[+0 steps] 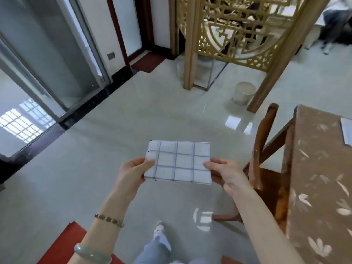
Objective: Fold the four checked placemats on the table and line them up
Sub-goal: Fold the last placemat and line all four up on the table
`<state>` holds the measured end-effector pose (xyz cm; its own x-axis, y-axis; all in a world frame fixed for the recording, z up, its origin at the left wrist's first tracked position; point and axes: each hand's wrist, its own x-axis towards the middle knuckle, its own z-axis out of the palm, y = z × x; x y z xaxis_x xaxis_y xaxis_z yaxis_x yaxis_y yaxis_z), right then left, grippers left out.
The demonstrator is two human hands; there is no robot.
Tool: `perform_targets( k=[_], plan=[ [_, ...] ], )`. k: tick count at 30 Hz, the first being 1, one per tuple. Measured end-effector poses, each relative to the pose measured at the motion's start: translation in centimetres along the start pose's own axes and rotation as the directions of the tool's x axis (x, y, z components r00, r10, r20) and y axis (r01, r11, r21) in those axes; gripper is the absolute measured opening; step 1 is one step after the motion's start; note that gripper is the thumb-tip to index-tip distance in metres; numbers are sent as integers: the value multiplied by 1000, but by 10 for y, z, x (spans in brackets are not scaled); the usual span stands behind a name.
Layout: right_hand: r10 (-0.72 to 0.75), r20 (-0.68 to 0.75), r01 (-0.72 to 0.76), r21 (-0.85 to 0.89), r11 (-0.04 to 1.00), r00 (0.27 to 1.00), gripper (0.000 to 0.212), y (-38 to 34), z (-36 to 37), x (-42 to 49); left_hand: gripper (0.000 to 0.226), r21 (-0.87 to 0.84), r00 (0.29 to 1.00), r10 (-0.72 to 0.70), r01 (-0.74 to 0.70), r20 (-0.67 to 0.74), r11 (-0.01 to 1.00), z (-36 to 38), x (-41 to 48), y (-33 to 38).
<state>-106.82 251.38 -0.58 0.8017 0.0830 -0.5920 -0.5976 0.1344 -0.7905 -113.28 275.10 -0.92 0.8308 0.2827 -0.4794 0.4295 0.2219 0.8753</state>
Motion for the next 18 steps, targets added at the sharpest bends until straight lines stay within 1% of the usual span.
perform_targets(
  k=[3,6,9,12,14,16,17,18],
  plan=[
    [-16,-94,25,92,995,995,10,-28,25,32,11,61,994,10,-17,107,998,-1,61,45],
    [-25,-175,51,145,988,984,9,-52,35,58,10,97,977,-8,-13,212,995,11,108,75],
    [-34,-240,81,188,979,970,6,-70,36,80,11,119,957,-27,-8,289,993,26,152,97],
    [-35,-314,101,196,975,949,10,-91,31,111,10,151,939,-49,-3,341,989,53,199,115],
    [-39,-335,115,209,971,941,8,-105,25,135,7,159,924,-55,-6,378,987,72,229,127],
    [-44,-349,131,228,965,936,6,-120,16,161,18,197,908,-71,-14,414,980,92,262,138],
    [-50,-354,143,242,960,934,5,-128,11,175,20,211,901,-79,-14,426,977,103,279,144],
    [-53,-358,153,258,954,932,5,-136,6,188,17,220,897,-88,-11,434,975,115,296,149]
  ],
)
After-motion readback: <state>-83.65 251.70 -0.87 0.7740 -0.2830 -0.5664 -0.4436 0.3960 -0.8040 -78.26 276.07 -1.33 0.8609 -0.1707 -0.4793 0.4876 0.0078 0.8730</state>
